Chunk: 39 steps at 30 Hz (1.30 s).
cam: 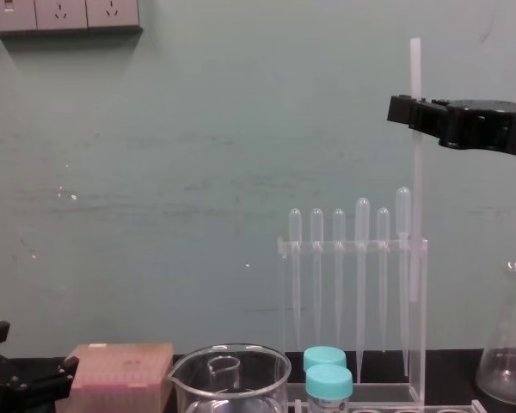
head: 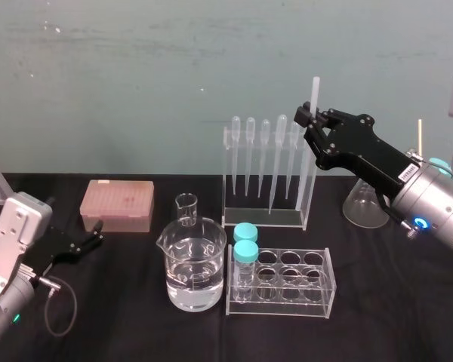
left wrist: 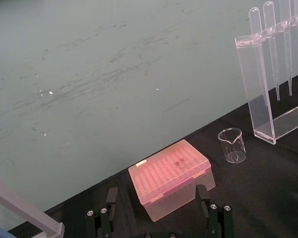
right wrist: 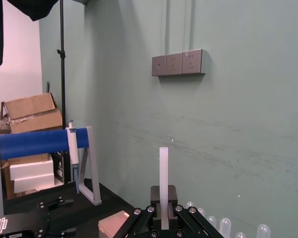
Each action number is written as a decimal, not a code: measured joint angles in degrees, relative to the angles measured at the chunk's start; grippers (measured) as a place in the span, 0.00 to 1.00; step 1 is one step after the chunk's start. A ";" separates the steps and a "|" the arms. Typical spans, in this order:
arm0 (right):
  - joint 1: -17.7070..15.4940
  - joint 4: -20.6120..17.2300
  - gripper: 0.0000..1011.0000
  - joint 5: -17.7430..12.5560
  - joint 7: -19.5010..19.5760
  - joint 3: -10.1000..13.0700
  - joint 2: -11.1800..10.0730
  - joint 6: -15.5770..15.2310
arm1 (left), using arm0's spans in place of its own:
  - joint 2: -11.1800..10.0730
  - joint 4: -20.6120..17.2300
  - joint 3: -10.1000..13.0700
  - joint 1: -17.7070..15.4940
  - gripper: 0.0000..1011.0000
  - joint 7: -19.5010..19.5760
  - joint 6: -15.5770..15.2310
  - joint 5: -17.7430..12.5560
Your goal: Pick up the stirring rod with one hand, then place it down.
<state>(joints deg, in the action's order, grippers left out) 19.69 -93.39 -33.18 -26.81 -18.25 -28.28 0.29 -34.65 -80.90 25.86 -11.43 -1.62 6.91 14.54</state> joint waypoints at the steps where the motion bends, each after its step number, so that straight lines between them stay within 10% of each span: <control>1: 0.00 0.00 0.07 0.00 0.00 -0.02 0.00 0.00 | 0.00 0.00 0.00 0.00 0.99 0.00 0.00 0.00; 39: 0.57 1.75 0.07 -0.52 -1.29 -0.85 -0.06 0.32 | 0.00 0.00 0.00 0.00 0.99 0.00 0.00 0.00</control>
<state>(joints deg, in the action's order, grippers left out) 20.26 -91.65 -33.70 -28.09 -19.10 -28.34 0.62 -34.64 -80.90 25.86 -11.43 -1.62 6.91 14.55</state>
